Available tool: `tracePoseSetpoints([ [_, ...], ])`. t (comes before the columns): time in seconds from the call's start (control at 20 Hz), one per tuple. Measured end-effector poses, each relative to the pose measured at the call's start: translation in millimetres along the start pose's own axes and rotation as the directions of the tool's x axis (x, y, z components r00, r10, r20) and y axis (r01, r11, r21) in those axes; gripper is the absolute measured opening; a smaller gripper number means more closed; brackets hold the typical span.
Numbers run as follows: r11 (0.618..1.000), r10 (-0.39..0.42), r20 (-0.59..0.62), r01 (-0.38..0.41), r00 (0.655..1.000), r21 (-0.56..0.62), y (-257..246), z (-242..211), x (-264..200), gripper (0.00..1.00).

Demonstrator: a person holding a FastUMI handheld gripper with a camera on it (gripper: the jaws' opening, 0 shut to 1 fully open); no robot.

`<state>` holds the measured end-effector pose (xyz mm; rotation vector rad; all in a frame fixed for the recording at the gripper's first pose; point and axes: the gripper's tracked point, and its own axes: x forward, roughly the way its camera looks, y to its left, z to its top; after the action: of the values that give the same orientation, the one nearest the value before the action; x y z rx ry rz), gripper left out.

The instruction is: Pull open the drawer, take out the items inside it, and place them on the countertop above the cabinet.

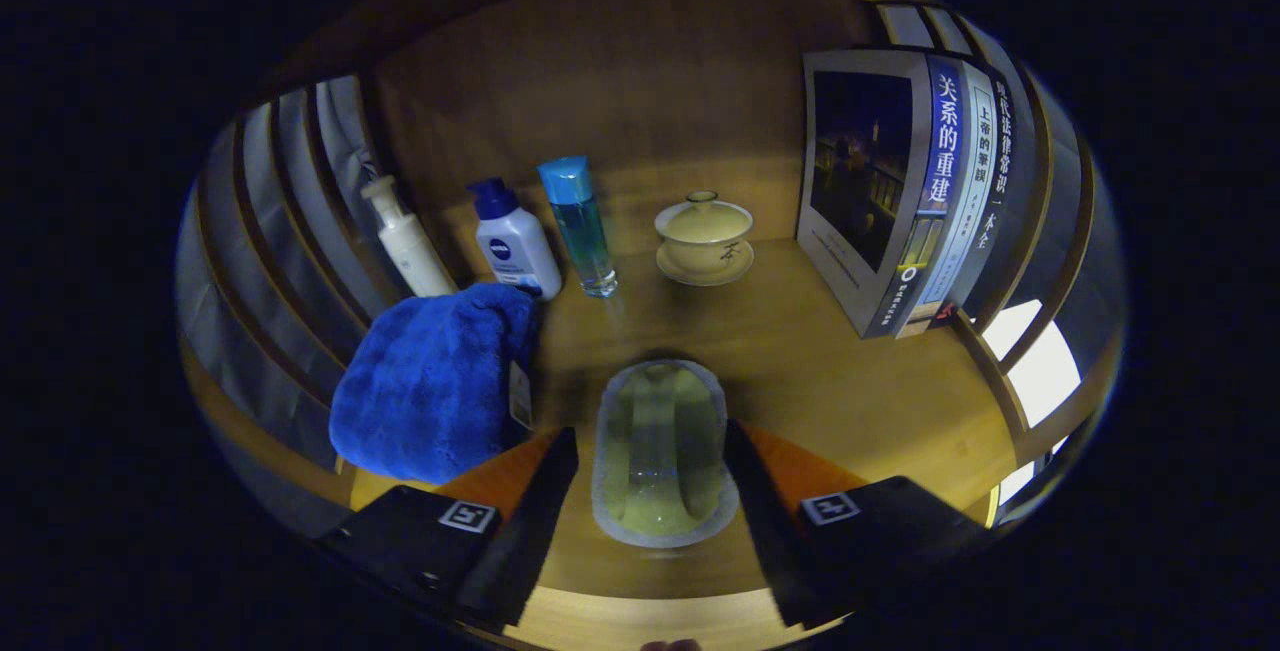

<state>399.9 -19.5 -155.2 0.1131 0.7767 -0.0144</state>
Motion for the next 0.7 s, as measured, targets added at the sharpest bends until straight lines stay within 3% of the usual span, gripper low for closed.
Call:
tracePoseSetpoints([
  [0.05, 1.0, 0.0, 0.026, 0.001, 1.0, -0.012, -5, 1, -5, 1.0],
  [0.3, 0.997, 0.083, 0.152, -0.083, 0.985, -0.01, 3, -8, -49, 0.99],
  [0.7, 0.994, 0.102, 0.356, -0.106, 0.929, -0.009, -12, -36, -142, 0.99],
])
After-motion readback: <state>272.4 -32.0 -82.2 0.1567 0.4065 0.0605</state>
